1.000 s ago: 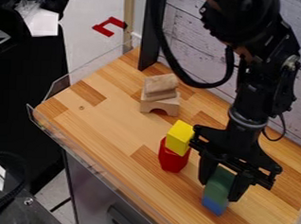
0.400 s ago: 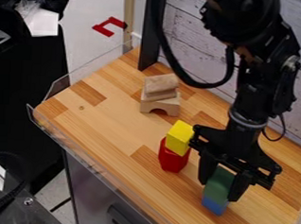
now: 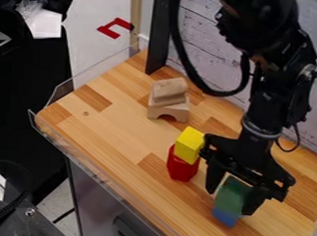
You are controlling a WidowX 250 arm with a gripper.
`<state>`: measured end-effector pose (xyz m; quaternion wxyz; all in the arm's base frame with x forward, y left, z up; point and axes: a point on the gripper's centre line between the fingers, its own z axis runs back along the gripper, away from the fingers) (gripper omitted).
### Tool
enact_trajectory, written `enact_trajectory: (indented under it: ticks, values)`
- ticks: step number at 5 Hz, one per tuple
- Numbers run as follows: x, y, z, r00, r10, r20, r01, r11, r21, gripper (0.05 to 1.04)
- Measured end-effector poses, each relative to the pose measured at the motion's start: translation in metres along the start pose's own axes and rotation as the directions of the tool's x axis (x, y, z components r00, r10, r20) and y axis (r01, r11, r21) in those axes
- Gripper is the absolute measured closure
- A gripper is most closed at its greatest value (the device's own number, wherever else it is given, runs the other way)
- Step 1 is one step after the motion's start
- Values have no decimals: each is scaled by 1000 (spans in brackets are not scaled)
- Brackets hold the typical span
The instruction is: Move the green cube from the yellow cube to the blue cube
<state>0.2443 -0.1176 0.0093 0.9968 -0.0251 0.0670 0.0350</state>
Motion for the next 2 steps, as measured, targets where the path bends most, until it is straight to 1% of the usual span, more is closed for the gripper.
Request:
enact_trajectory:
  ticks: [1, 2]
  values:
    - [3, 0, 2, 1000, 3, 11, -3, 1000, 3, 72]
    - [2, 1, 3, 1000, 7, 12, -7, 1000, 10, 79]
